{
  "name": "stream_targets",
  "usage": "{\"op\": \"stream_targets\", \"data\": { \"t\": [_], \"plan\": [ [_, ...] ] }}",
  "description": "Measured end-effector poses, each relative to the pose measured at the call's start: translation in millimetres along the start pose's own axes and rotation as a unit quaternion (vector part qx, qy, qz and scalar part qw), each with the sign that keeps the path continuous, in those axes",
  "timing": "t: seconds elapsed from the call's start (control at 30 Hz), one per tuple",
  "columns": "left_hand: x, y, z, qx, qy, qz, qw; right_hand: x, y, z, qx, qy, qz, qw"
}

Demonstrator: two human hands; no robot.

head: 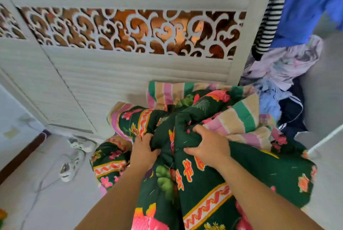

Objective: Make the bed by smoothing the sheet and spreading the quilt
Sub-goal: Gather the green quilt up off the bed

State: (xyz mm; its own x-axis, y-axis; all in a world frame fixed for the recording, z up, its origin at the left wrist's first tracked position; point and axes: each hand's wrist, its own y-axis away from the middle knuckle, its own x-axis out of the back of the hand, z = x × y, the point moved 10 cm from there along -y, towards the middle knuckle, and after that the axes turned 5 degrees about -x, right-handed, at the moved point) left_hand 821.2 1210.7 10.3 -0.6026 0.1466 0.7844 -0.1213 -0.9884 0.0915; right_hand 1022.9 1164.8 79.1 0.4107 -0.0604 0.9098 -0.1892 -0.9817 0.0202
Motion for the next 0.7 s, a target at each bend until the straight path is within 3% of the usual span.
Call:
{"op": "stream_targets", "data": {
  "t": [0.37, 0.53, 0.7],
  "plan": [
    [-76, -67, -66, 0.0, -0.107, -0.125, 0.986, -136, -76, 5, -0.04, 0.069, -0.085, 0.993],
    [-91, -67, -70, -0.025, -0.145, -0.129, 0.981, -158, -82, 10, -0.041, 0.085, -0.088, 0.992],
    [-89, -40, -75, 0.003, -0.106, -0.164, 0.981, -154, -69, 9, -0.044, 0.089, -0.105, 0.989]
  ]
}}
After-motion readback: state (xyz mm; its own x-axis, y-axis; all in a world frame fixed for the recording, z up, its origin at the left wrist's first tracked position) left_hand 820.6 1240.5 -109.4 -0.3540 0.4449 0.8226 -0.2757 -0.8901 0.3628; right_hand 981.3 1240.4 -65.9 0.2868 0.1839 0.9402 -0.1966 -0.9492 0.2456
